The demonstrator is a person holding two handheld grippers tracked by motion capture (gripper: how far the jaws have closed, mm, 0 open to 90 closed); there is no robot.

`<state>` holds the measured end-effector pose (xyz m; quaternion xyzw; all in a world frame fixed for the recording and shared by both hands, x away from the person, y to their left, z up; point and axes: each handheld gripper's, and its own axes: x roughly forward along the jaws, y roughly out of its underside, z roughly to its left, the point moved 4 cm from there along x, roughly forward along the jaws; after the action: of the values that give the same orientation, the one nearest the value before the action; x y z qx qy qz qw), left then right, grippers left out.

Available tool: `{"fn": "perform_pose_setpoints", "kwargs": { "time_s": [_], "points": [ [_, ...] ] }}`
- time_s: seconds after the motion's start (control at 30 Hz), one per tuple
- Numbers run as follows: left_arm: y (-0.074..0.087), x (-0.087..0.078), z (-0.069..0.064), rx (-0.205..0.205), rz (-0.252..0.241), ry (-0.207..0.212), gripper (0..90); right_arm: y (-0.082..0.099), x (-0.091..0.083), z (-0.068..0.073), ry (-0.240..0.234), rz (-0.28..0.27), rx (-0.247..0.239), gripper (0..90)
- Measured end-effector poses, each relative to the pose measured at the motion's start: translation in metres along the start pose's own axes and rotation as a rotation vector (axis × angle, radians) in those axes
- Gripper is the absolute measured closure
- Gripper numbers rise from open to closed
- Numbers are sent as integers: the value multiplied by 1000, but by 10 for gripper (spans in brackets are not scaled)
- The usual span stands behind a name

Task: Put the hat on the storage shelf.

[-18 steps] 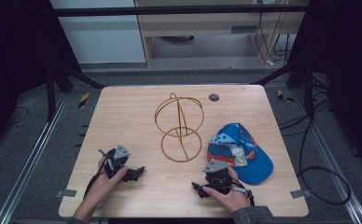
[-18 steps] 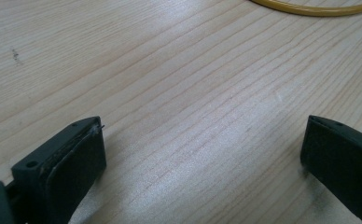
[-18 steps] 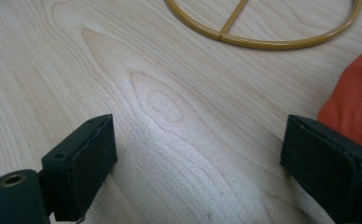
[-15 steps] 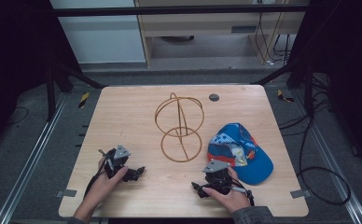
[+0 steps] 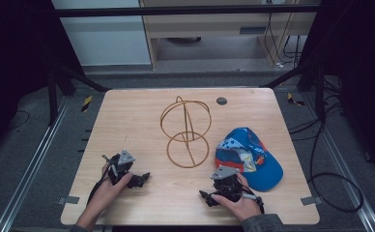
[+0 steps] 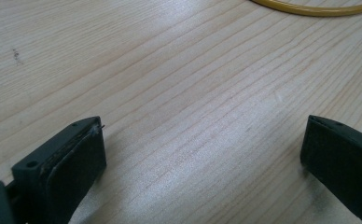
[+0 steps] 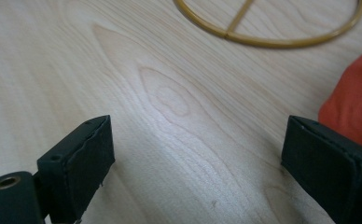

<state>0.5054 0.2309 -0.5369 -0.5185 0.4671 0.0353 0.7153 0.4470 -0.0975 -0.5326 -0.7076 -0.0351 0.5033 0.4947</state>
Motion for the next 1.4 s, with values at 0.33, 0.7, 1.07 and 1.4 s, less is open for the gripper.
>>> {"fn": "perform_pose_setpoints", "kwargs": {
  "time_s": [0.33, 0.7, 1.07, 1.4],
  "points": [
    [0, 0, 0, -4, 0, 1, 0, 9, -34, -10, 51, -32, -6, 129],
    [0, 0, -1, -5, 2, 2, 0, 22, -69, -40, 240, -146, 142, 105],
    [1, -1, -1, -4, 2, 2, 0, 23, -87, -64, 280, -91, 173, 135],
    [1, -1, -1, -4, 2, 2, 0, 7, -104, -84, 259, 60, 136, 108]
  ]
}}
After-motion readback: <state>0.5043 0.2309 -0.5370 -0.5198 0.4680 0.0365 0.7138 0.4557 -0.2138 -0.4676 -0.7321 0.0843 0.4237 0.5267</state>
